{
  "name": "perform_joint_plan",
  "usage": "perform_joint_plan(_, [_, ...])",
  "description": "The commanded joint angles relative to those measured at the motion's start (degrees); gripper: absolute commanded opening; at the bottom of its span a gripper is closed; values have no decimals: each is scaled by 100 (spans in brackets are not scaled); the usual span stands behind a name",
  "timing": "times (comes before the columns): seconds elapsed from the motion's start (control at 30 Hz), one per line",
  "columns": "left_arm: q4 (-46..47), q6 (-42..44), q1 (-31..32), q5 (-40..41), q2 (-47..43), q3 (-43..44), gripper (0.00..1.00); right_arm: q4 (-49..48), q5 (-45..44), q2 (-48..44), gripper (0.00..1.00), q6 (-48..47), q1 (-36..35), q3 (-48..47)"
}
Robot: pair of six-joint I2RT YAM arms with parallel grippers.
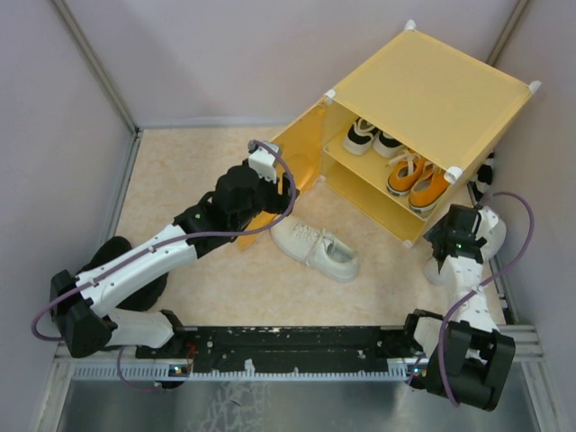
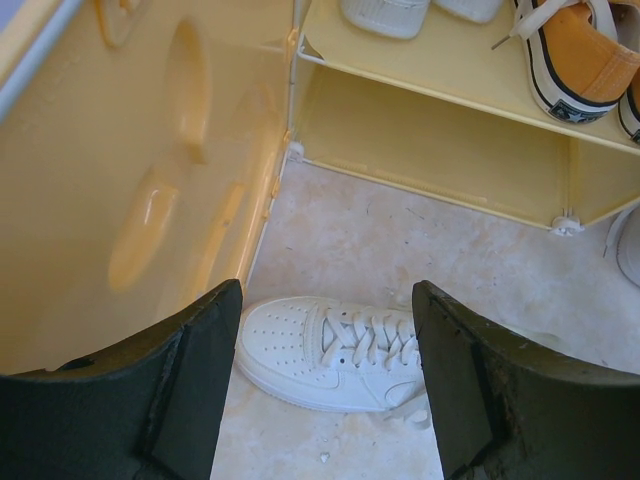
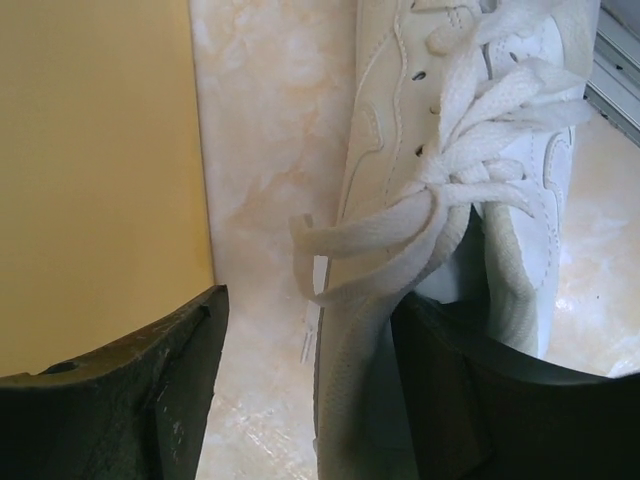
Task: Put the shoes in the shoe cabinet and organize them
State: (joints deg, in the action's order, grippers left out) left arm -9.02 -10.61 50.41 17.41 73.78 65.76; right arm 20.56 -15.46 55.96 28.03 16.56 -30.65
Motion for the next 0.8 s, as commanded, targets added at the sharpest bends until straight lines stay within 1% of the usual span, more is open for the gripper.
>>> perform_joint_plan(0.0, [68,72,-22,86,-179,60,75,38,432,225,63,187,-30,179])
perform_joint_plan(0.07, [89,70,-21,135,-266,-18,75,39,474,239,53,143,-31,158])
perform_joint_plan(0.1, [93,68,-19,151,-313,-60,75,56,470,215,46,119,-34,149])
perform_joint_plan(0.13, [92,68,-26,163,-361,-100,75,84,425,149,37,115,-30,155])
perform_joint_plan(0.17, [91,75,-26,178,-411,-137,75,141,337,55,26,118,-30,158])
perform_joint_plan(0.27, [84,105,-38,246,-569,-237,75,405,20,-430,2,123,-30,53])
perform_joint_plan(0.3, [84,124,-41,253,-604,-253,75,619,-103,-611,0,130,-30,-40])
perform_joint_plan(0.37, [82,116,-57,208,-637,-250,75,909,-189,-989,0,169,-30,-279])
perform_joint_plan(0.5, [-12,23,-53,-106,-602,-90,75,1533,-315,-1434,0,183,-29,-1087])
perform_joint_plan(0.63, [-92,-28,-53,-320,-638,-26,76,2083,-584,-1631,0,-111,-34,-2247])
perform_joint_plan(0.77, [-152,-80,-55,-349,-711,-79,76,2461,-773,-1637,0,-483,-30,-3692])
